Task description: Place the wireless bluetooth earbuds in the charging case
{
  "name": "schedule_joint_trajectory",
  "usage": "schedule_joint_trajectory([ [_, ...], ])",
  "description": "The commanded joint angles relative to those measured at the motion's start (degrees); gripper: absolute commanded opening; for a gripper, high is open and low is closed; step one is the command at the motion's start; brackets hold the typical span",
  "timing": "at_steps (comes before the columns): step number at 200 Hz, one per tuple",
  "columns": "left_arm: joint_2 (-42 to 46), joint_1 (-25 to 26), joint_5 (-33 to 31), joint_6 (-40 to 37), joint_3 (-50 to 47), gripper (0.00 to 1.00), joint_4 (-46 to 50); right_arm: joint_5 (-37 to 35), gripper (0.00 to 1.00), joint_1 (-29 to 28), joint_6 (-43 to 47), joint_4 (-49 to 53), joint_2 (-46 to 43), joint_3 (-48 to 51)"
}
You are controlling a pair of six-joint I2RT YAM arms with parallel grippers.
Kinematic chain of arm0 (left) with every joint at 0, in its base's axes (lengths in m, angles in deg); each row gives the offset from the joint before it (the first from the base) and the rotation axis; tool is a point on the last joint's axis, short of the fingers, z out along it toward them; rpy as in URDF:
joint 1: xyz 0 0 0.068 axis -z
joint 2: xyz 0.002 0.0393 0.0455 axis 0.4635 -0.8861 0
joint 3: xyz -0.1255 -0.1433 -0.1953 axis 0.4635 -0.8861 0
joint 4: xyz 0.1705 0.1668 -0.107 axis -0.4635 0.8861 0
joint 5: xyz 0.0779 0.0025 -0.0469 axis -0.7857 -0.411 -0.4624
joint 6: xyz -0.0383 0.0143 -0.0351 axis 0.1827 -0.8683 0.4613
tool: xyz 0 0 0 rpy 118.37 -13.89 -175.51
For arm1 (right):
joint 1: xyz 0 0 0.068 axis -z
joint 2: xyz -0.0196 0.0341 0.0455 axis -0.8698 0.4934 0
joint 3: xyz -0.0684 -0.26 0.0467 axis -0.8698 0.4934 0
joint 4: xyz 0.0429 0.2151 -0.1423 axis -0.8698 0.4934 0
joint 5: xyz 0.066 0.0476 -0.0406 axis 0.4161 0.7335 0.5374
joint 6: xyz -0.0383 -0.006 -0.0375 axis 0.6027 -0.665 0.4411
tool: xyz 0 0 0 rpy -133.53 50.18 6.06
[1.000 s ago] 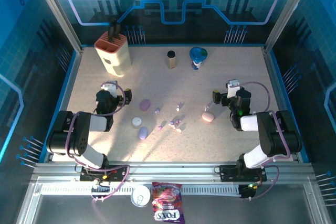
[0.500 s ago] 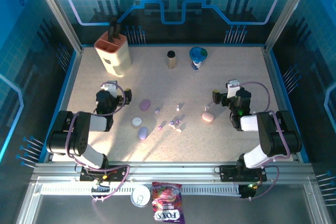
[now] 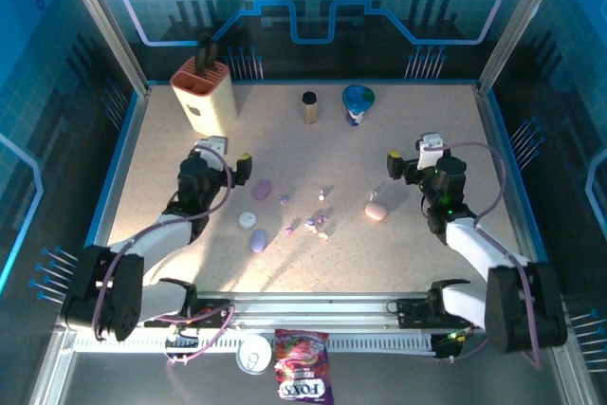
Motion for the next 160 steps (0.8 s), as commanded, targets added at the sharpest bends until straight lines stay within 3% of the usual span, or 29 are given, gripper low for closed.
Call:
schedule_joint_trajectory([
  [1, 3.53, 4.59, -4.76, -0.54, 4.47, 0.99, 15.74, 0.65, 1.00, -1.88, -5.38, 14.97, -5.55, -1.83],
  [57, 5.45, 14.50, -11.72, 8.96, 14.28, 0.99, 44.93, 8.92, 1.00, -7.36, -17.32, 25.41, -15.52, 0.61],
  [100, 6.46, 17.65, -10.88, 22.53, 17.62, 0.99, 64.79, 6.61, 1.00, -16.91, -22.00, 29.14, -18.06, 2.00],
  [160, 8.05, 27.06, -9.03, 36.39, 13.85, 0.99, 72.56, 4.15, 1.00, -25.63, -25.52, 28.58, -15.51, 3.61],
])
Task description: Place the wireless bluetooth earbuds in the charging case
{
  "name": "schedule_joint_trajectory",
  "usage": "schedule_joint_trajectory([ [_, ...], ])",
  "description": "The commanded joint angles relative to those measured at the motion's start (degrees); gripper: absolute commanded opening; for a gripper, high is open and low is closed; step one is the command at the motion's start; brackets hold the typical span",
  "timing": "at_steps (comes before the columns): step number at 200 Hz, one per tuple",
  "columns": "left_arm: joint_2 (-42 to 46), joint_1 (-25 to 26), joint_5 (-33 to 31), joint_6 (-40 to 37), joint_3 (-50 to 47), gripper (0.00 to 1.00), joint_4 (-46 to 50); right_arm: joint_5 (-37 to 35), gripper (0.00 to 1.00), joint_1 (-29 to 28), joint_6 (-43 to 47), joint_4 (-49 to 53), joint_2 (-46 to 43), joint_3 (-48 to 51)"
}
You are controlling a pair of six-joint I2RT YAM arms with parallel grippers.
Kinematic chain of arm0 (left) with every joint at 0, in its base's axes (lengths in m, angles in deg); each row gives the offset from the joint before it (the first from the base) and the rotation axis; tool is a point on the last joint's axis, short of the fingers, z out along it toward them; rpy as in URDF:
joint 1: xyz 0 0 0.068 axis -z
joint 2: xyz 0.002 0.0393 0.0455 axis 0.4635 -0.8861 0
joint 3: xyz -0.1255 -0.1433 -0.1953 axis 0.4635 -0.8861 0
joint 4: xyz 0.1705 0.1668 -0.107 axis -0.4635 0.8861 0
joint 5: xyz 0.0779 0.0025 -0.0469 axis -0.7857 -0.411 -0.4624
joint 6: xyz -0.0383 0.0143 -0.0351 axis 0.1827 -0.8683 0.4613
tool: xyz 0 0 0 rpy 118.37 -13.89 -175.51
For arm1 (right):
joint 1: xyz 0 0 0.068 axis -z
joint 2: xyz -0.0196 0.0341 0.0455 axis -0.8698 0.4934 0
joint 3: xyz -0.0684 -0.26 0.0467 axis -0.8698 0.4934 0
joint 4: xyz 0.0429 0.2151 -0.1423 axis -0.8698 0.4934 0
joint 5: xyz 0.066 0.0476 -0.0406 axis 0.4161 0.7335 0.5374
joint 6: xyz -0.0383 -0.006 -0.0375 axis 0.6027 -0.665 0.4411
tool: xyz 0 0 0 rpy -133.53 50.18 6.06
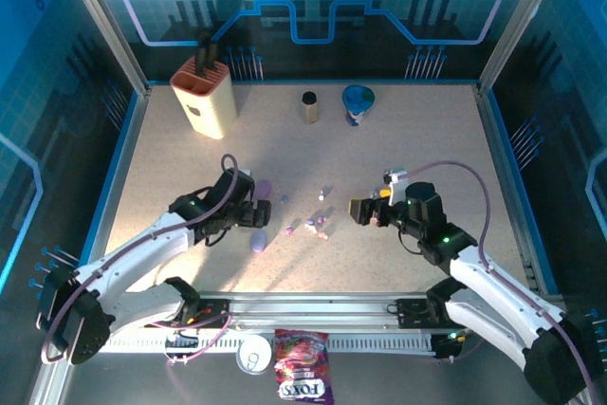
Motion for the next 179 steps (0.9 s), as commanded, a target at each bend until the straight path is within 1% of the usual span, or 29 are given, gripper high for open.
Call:
schedule_joint_trajectory([
  [1, 0.37, 3.65, 0.20, 7.98, -2.06, 0.99, 6.27, -1.64, 1.00, -2.53, -2.83, 0.53, 1.11, 0.85],
  [19, -1.05, 6.49, 0.26, 9.95, -3.66, 0.99, 5.58, -2.05, 1.00, -3.75, -3.18, -0.12, 2.42, 0.92],
  [37, -3.01, 8.37, 1.30, 11.41, -5.53, 0.99, 2.88, -2.93, 1.00, -4.29, -3.76, -0.95, 3.85, 0.66],
  [58, -5.77, 9.42, 1.28, 13.05, -6.64, 0.99, 0.67, -3.44, 1.00, -4.76, -3.95, -2.41, 5.67, 0.14],
  [71, -6.96, 9.47, 1.03, 13.18, -7.20, 0.97, -0.65, -3.68, 1.00, -5.19, -3.90, -2.77, 6.48, -0.22],
  [85, -7.92, 9.50, 0.80, 13.52, -8.39, 0.91, -2.69, -3.76, 1.00, -5.67, -3.83, -2.98, 7.05, -0.51],
  [88, -8.08, 9.48, 0.89, 13.59, -8.65, 0.87, -3.15, -3.77, 1.00, -5.74, -3.77, -2.96, 7.14, -0.50],
  [94, -8.45, 9.45, 0.94, 13.69, -9.23, 0.84, -4.11, -3.84, 1.00, -5.80, -3.77, -2.98, 7.24, -0.56],
  [104, -9.26, 9.53, 0.98, 13.93, -9.96, 0.76, -5.56, -4.12, 1.00, -6.03, -3.75, -2.82, 7.24, -0.49],
  [124, -11.52, 9.53, 1.79, 14.48, -10.48, 0.67, -8.09, -5.09, 1.00, -6.17, -4.44, -3.44, 6.90, -0.57],
  [151, -13.96, 9.49, 2.56, 14.29, -10.54, 0.65, -10.13, -5.05, 1.00, -6.40, -4.63, -4.69, 7.37, -1.19],
  [179, -15.26, 9.47, 2.72, 13.72, -10.67, 0.56, -11.29, -5.10, 1.00, -6.92, -4.59, -4.76, 8.12, -1.59],
])
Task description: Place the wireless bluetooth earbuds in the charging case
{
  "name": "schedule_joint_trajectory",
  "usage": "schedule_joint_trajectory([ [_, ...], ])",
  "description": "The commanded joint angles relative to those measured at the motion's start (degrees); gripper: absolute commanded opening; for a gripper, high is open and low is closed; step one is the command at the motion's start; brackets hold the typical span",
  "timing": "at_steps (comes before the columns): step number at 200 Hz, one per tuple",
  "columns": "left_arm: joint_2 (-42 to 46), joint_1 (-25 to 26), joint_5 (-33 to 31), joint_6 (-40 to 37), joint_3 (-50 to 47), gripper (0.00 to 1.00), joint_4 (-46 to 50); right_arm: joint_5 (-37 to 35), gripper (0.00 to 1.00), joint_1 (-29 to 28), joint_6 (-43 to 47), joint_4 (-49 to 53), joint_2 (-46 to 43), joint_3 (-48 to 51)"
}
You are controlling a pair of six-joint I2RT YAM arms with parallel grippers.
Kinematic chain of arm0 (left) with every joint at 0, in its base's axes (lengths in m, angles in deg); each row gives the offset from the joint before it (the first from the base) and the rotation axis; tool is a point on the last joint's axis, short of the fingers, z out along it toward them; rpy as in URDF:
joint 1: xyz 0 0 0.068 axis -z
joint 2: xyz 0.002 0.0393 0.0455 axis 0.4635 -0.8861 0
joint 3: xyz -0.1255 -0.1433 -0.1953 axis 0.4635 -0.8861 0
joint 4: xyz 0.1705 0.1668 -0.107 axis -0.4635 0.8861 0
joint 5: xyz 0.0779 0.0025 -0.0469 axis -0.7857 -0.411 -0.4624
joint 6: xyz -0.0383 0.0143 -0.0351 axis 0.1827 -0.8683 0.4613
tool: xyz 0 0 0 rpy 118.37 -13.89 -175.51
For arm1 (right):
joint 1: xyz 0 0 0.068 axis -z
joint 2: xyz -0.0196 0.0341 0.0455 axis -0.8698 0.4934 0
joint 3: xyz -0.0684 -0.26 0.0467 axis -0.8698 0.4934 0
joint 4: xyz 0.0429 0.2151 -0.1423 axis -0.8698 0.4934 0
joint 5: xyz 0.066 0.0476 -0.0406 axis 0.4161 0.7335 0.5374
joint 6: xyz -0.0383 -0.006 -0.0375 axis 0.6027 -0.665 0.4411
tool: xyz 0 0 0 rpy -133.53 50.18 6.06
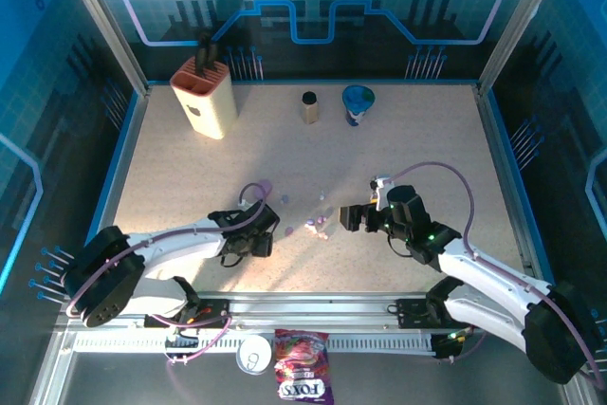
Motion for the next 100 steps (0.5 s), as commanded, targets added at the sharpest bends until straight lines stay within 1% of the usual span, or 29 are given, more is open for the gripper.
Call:
schedule_joint_trajectory([
  [1, -1.57, 0.48, 1.66, 0.10, -0.73, 0.55, -3.14, -0.81, 1.00, -1.26, -0.77, -1.56, 0.56, -1.85],
  [11, -1.78, 0.43, 1.76, -0.07, -0.76, 0.52, -3.42, -0.82, 1.00, -1.50, -0.97, -1.65, 0.65, -1.72],
  [26, -2.14, 0.48, 2.10, -0.24, -0.68, 0.43, -3.72, -0.94, 1.00, -1.84, -1.35, -1.75, 0.82, -1.60],
  [43, -2.16, 0.49, 2.41, -0.27, -0.43, 0.41, -3.59, 0.24, 1.00, -1.88, -1.16, -1.98, 0.91, -1.43],
  [46, -2.08, 0.50, 2.45, -0.33, -0.41, 0.37, -3.64, 0.35, 1.00, -1.89, -1.16, -2.06, 0.90, -1.35],
  [58, -1.53, 0.45, 2.54, -0.60, -0.24, 0.32, -3.45, 0.47, 1.00, -1.92, -2.14, -2.08, 1.08, -1.25],
  [100, 3.73, 0.54, 2.94, -3.56, 0.67, 0.31, -3.80, 0.62, 1.00, -1.84, -6.79, 1.26, 0.87, -3.25],
])
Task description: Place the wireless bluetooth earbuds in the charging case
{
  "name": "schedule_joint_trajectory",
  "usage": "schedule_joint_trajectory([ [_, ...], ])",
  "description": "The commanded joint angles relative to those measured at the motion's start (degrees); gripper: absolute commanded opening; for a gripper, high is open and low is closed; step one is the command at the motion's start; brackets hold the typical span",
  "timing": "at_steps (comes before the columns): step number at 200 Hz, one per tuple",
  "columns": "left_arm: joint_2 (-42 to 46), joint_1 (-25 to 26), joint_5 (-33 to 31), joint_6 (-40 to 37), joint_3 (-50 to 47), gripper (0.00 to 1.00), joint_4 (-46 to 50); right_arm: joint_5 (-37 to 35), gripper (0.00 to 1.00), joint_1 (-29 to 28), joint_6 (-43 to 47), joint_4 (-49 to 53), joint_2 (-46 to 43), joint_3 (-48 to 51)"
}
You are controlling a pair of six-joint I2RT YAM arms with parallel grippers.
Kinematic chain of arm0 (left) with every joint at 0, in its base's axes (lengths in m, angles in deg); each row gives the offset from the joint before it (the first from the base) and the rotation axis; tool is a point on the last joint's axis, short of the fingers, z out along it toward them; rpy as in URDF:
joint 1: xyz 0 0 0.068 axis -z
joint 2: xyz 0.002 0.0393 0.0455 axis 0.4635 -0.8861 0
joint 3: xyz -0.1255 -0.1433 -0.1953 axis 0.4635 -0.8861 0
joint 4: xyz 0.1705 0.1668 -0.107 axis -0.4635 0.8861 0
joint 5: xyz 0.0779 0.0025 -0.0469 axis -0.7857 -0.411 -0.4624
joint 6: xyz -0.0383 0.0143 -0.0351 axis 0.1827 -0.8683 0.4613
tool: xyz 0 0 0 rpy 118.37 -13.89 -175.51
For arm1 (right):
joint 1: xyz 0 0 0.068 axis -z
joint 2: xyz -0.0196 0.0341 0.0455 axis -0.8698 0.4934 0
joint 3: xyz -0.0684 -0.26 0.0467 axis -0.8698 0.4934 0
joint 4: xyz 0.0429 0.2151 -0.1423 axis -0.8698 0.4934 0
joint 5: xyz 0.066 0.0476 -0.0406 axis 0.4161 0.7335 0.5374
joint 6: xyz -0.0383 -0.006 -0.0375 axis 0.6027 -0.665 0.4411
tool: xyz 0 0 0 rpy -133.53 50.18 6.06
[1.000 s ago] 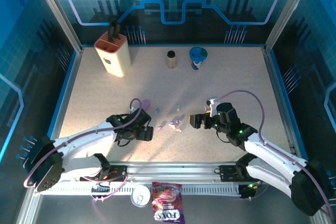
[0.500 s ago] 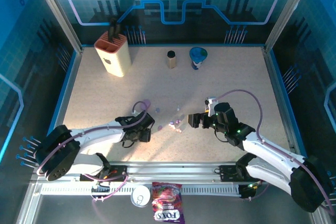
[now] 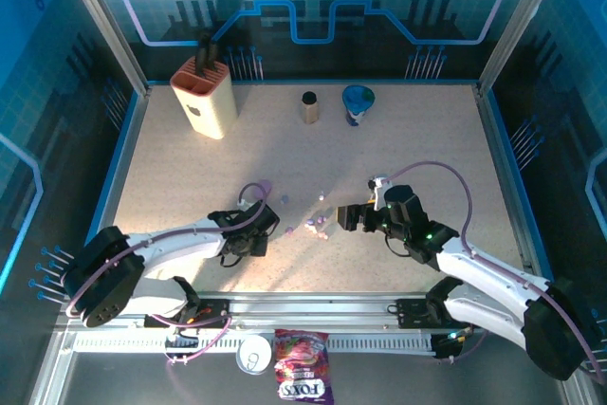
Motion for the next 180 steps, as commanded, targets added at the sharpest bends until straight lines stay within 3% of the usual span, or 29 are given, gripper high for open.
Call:
schedule_joint_trajectory([
  [1, 3.36, 0.53, 3.51, -2.88, 0.61, 0.32, -3.99, 0.37, 1.00, -0.77, -3.80, 1.34, -0.20, -2.59],
  [18, 6.62, 0.51, 5.70, -7.18, -0.16, 0.29, -7.42, 1.10, 1.00, -0.23, -6.32, -0.33, -0.96, -1.94],
  [58, 12.34, 0.45, 11.51, -23.33, -2.46, 0.28, -18.07, 10.69, 0.99, 1.71, -10.10, 4.51, 0.38, -5.70],
  [101, 12.80, 0.51, 22.05, -42.03, -2.76, 0.32, -27.21, 18.98, 0.84, 2.57, -11.78, 11.92, 2.05, -11.43],
  [133, 12.24, 0.57, 27.69, -49.35, -2.67, 0.32, -33.30, 25.59, 0.76, 3.47, -14.67, 9.15, 3.42, -10.80],
  [159, 10.26, 0.59, 33.27, -56.11, 0.70, 0.32, -30.73, 30.11, 0.75, 3.40, -15.34, 5.69, 4.79, -10.04],
  [180, 8.44, 0.53, 33.78, -57.36, 2.57, 0.32, -32.09, 32.73, 0.73, 3.02, -15.08, 3.41, 6.15, -10.01],
])
